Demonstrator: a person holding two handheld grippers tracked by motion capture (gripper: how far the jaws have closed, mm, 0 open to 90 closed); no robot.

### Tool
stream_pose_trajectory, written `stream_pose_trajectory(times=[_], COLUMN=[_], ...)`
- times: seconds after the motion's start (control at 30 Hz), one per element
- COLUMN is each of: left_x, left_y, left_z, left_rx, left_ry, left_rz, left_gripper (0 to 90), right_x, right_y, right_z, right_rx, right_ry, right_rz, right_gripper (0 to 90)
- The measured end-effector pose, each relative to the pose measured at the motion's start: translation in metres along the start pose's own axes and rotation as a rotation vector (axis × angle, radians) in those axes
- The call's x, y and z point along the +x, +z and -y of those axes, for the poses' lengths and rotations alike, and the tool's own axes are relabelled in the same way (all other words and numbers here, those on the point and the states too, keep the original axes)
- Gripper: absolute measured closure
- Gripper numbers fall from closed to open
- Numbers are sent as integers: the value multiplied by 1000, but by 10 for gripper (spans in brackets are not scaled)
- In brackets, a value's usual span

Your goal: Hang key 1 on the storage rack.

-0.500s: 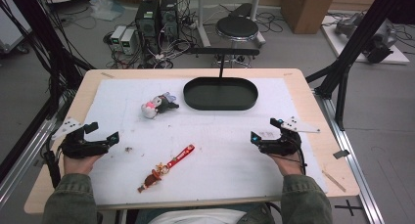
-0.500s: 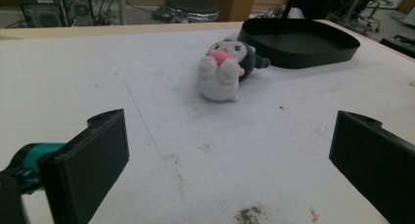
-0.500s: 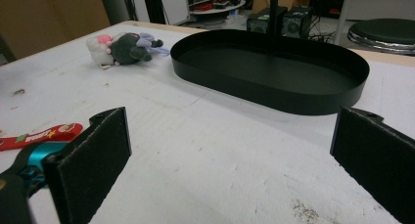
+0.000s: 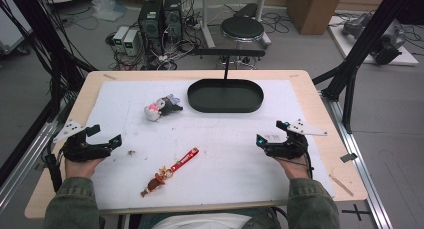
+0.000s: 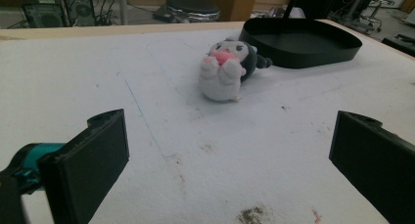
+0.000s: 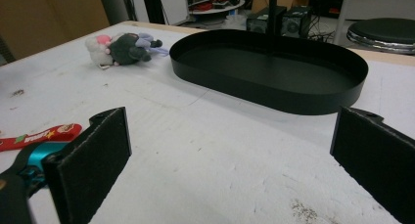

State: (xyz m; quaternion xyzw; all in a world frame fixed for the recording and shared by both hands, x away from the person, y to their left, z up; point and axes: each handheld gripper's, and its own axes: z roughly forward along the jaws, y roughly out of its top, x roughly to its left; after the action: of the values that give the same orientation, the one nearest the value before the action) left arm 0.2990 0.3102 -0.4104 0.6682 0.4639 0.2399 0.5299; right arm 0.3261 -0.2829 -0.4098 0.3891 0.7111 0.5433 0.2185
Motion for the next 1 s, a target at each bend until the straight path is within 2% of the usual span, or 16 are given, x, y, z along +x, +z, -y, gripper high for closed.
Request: stream_pose_trajectory(times=[0.37, 0.9, 1.0], left_x=[0, -7, -11], left_y=[0, 4, 5], left_z=[0, 0, -1], left_rx=[6, 47, 79], left_ry=[5, 33, 53], left_rz=[-1, 2, -4], left_gripper=[17, 17, 17], right_x=[0, -2, -2], right_y=[0, 1, 1], right_z=[0, 0, 0], right_rx=[-1, 4, 6], right_ry=[-1, -3, -3], right_rz=[2, -6, -6], right_gripper=[5, 5, 5])
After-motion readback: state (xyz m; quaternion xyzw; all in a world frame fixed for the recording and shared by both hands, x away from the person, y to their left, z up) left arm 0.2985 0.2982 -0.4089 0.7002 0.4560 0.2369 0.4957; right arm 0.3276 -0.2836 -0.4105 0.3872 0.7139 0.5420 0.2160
